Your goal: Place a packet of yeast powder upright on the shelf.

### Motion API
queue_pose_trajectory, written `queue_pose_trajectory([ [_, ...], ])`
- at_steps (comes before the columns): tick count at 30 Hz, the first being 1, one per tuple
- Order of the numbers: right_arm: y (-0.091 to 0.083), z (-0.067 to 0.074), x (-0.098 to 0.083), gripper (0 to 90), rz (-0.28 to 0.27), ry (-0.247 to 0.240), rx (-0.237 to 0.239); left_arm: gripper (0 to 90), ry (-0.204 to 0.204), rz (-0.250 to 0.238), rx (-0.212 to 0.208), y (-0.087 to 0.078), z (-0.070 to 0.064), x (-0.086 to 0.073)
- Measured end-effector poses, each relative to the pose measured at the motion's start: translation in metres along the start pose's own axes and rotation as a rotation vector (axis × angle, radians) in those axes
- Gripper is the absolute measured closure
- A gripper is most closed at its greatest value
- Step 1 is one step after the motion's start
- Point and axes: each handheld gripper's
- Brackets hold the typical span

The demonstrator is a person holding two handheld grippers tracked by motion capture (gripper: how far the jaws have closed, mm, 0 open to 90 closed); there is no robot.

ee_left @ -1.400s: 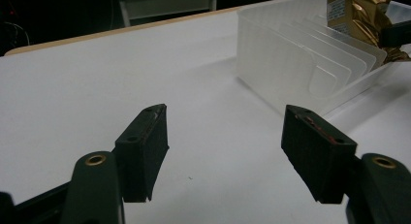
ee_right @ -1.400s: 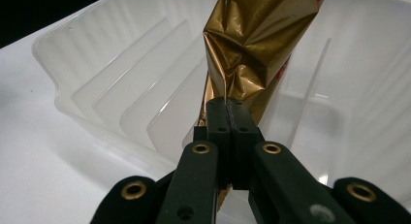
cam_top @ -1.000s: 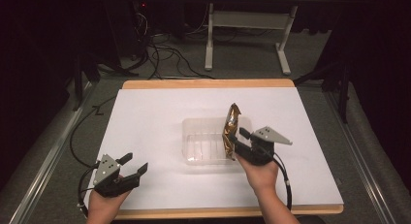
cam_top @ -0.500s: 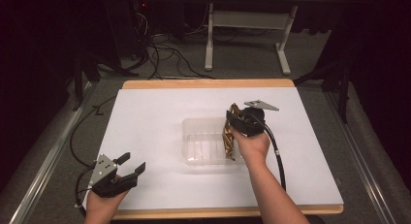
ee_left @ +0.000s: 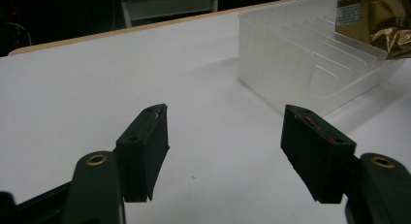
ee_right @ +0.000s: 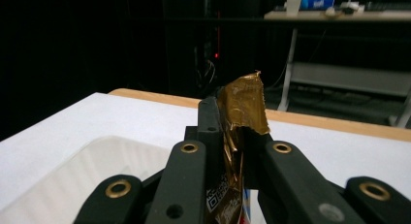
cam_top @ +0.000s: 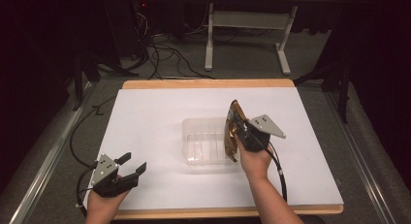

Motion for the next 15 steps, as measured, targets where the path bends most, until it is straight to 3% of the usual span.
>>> queue_pose_trajectory([
  [4,-0.012,0.005,-0.013,84.6,-0.041,-0.002,-0.016,34.5,0.001,-0.001,-0.001,0.001,-0.002,0.000],
  [10,-0.014,0.005,-0.019,84.5,-0.036,-0.019,-0.017,34.5,-0.001,0.000,-0.001,0.001,-0.002,0.000],
  [15,-0.008,0.001,-0.011,85.4,-0.055,-0.016,-0.033,34.5,0.001,0.006,-0.006,0.001,-0.002,-0.001],
])
Point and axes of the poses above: each handheld gripper's, and its own axes: y roughly forward along the jaws, x roughly out of its top, z roughly to its left, and after that the axes turned 5 degrees about -y, right-handed
